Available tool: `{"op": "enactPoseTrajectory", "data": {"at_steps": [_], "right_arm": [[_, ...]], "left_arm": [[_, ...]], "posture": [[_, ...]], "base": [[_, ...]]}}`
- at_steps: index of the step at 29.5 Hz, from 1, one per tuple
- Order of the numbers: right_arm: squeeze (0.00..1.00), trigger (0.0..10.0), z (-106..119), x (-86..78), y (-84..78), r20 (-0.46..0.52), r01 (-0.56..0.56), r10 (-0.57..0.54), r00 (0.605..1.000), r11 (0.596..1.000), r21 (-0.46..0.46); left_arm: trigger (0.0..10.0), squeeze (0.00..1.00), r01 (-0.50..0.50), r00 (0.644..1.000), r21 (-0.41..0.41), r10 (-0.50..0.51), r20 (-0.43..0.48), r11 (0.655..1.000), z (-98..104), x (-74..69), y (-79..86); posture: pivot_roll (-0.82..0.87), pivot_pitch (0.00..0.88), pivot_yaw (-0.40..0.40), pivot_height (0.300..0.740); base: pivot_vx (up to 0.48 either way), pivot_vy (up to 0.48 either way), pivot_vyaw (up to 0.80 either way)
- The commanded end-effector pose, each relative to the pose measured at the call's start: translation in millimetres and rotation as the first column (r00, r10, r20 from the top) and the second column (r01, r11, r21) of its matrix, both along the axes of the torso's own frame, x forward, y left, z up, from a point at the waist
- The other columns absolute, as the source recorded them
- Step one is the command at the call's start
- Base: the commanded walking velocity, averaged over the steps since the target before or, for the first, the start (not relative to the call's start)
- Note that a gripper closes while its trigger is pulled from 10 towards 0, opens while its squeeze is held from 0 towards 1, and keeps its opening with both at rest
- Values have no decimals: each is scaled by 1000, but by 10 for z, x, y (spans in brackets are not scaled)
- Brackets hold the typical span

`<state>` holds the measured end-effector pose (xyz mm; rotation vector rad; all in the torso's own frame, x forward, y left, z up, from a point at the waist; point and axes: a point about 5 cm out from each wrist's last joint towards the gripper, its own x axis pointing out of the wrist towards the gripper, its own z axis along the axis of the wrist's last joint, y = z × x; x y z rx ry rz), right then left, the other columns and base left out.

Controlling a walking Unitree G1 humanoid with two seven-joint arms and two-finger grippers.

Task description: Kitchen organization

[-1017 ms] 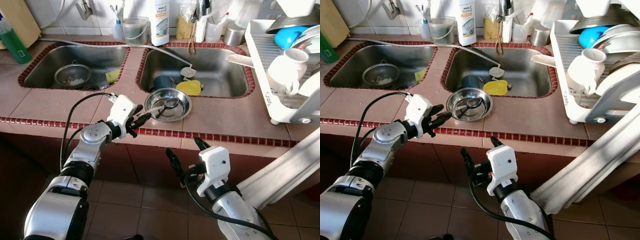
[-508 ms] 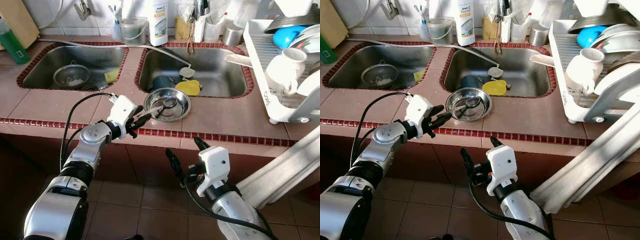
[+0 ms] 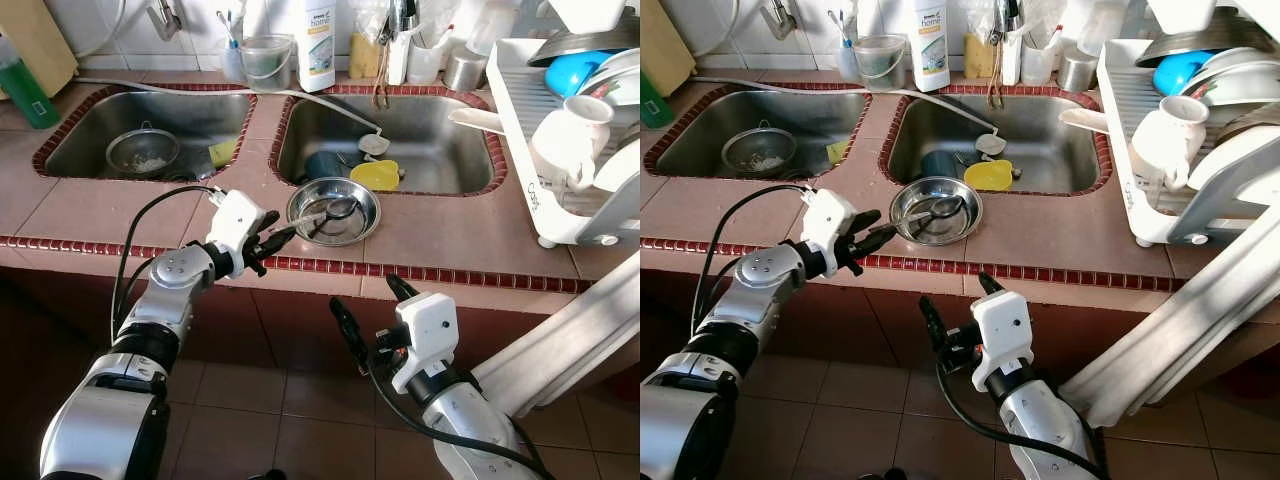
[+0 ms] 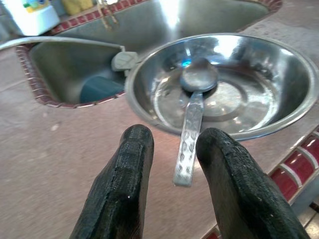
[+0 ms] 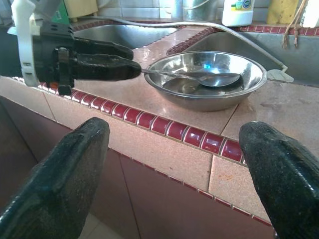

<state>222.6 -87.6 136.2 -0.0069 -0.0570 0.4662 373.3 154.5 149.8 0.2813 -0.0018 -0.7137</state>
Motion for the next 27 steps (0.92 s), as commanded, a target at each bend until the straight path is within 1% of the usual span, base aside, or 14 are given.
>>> {"op": "enactPoseTrajectory", "data": {"at_steps": [1, 22, 23, 24, 27], "right_arm": [[0, 10000, 35, -15, 33, 8, -11, 10, 1000, 1000, 10], [0, 10000, 37, -8, 44, 11, -13, 12, 1000, 1000, 12], [0, 10000, 37, -10, 44, 11, -13, 13, 1000, 1000, 12], [0, 10000, 37, -12, 45, 11, -13, 13, 1000, 1000, 11], [0, 10000, 37, -13, 44, 11, -12, 12, 1000, 1000, 11]], "left_arm": [[10000, 0, -10, 1000, -5, 10, -5, 1000, -24, -23, 70], [10000, 0, 5, 1000, -8, -5, -11, 1000, -51, -44, 70], [1373, 0, 7, 1000, -4, -7, -11, 1000, -58, -47, 67], [0, 0, 9, 1000, 1, -9, -11, 1000, -67, -52, 62], [0, 0, 17, 1000, -7, -17, -12, 1000, -69, -57, 53]], "posture": [[-192, 147, 76, 740], [-191, 143, 75, 740], [-192, 142, 75, 740], [-193, 142, 76, 740], [-193, 141, 75, 740]], "base": [[0, 0, 0], [0, 0, 0], [0, 0, 0], [0, 0, 0], [0, 0, 0]]}}
